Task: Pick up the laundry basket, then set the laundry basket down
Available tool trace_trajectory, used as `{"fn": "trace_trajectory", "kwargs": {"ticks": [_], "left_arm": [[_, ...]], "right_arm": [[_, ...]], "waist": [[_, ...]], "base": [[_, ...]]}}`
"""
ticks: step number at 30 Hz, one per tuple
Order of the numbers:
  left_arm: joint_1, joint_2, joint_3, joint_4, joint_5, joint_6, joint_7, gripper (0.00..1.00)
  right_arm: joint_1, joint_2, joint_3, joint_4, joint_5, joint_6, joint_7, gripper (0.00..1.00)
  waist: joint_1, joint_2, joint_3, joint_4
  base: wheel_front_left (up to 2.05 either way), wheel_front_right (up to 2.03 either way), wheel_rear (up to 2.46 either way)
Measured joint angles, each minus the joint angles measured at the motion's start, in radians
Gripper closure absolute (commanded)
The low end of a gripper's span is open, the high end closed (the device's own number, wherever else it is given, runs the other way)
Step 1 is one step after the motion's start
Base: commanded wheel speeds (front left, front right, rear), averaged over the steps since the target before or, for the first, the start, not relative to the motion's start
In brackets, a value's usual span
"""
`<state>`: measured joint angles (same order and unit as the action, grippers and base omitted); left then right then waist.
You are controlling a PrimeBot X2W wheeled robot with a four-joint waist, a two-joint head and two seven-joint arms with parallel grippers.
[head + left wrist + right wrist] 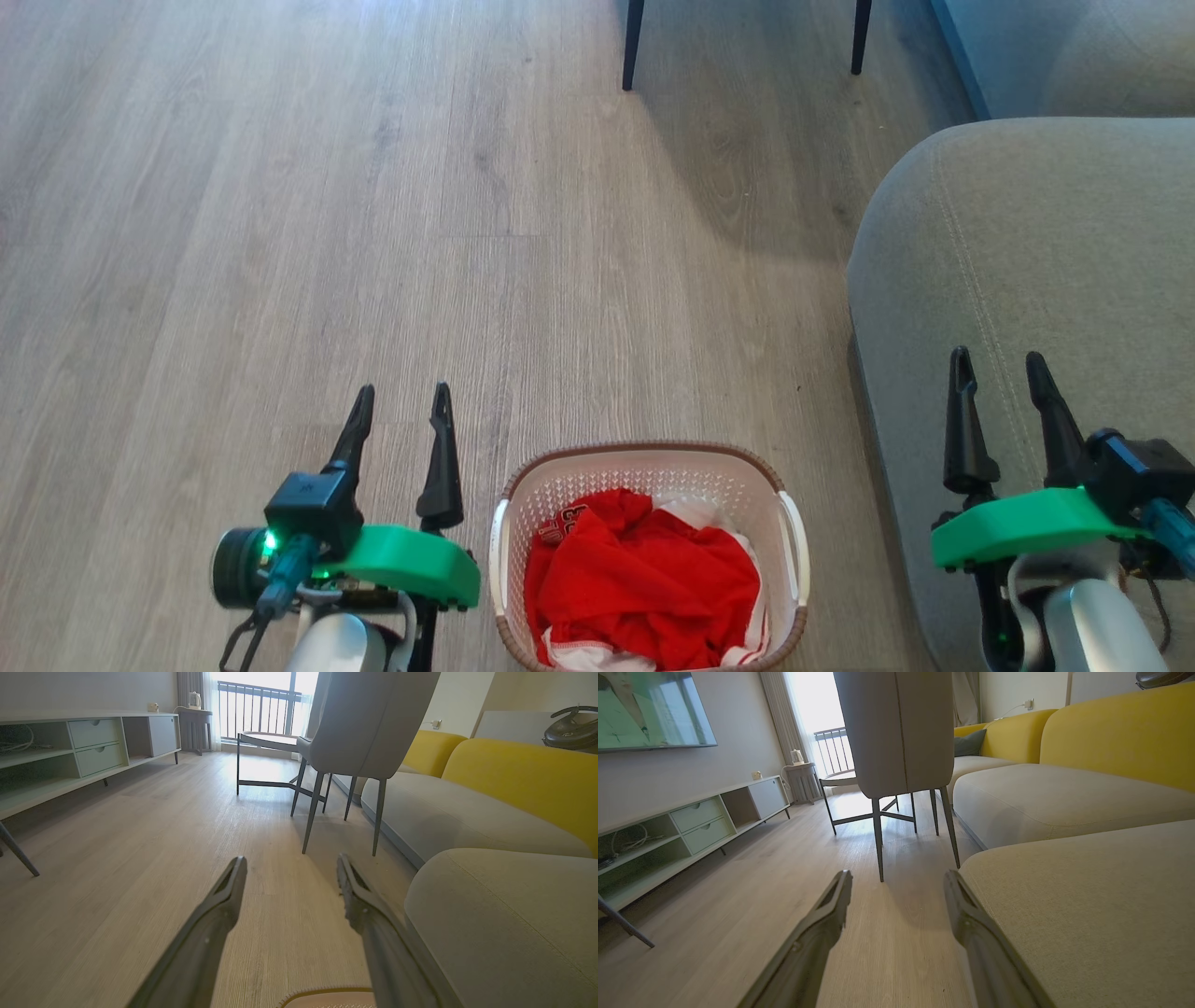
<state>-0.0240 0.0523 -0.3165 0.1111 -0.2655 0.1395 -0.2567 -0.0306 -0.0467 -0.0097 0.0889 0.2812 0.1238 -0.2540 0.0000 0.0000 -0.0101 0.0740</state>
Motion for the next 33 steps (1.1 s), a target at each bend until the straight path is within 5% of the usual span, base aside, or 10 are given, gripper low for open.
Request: {"fn": "trace_trajectory", "kwargs": {"ticks": [12,13,33], "left_arm": [[0.000,0.000,0.006,-0.013,-0.002,-0.017,0.000,0.00],[0.001,0.000,0.005,-0.007,-0.007,-0.017,0.000,1.00],[0.065,0.005,0.022,0.074,-0.175,-0.043,0.032,1.00]], "right_arm": [[0.000,0.000,0.000,0.004,0.001,0.000,0.000,0.00],[0.000,0.001,0.000,0.011,0.001,0.000,0.000,1.00],[0.053,0.006,0.004,0.097,0.156,0.000,0.041,1.00]], "waist": [[0.0000,0.0000,-0.005,0.000],[0.0000,0.0000,-0.005,0.000],[0.0000,0.0000,-0.003,-0.009]], "base": [[0.00,0.00,0.00],[0.00,0.00,0.00],[0.00,0.00,0.00]]}}
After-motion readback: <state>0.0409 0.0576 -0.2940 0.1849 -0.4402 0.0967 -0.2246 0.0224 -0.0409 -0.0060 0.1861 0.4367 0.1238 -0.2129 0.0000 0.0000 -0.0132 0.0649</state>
